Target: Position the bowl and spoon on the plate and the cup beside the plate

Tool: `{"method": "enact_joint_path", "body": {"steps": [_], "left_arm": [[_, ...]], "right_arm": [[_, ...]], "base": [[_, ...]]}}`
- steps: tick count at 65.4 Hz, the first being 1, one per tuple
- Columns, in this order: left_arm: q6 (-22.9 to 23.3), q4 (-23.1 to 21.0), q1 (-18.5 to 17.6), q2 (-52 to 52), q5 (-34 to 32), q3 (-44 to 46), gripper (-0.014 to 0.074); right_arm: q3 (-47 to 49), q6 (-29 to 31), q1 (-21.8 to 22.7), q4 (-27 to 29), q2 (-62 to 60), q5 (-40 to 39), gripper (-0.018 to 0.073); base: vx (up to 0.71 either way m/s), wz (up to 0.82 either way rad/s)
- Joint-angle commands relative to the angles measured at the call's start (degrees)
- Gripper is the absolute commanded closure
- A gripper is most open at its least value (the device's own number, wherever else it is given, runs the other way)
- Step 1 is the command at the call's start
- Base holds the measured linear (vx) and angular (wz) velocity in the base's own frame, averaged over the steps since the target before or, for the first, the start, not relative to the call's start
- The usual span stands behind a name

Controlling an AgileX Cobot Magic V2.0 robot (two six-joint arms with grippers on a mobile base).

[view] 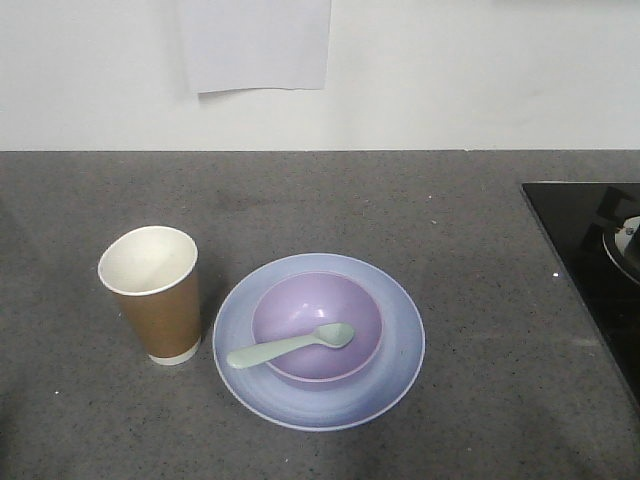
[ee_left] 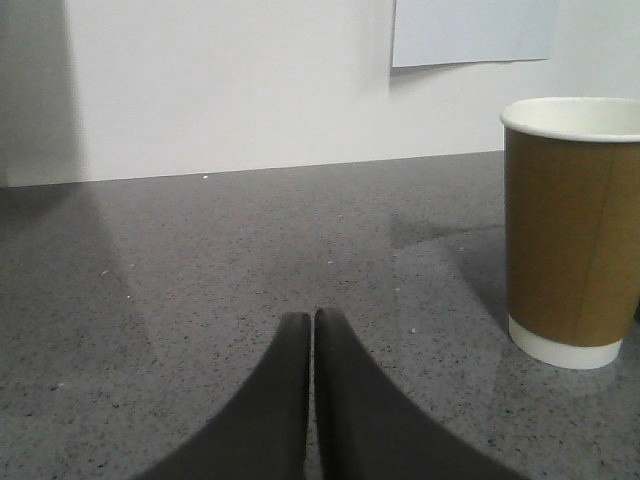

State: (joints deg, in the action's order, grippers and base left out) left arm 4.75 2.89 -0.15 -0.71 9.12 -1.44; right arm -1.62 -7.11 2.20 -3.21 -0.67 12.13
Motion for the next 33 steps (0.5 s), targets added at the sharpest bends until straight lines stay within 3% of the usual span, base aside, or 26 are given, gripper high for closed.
{"method": "enact_joint_path", "body": {"steps": [1,15,33], "left_arm": [[0.6,-0.1,0.1,-0.8,-4.0,-1.7,0.0603],[0.6,-0.1,0.1,-0.8,-4.0,-1.7,0.0603],[0.6,-0.1,0.1,-0.8,-4.0,-1.7,0.0603]], "right_arm": [[0.0,-0.1,-0.2,0.8,-0.3,-4.3,0.0565],[0.0,-0.2,-0.2,3.2,-0.3,-5.1,0.0565],[0.0,-0.1,-0.2,2.2,-0.3,-5.5,0.0565]], "base": [[0.0,0.0],[0.0,0.0],[0.0,0.0]]}}
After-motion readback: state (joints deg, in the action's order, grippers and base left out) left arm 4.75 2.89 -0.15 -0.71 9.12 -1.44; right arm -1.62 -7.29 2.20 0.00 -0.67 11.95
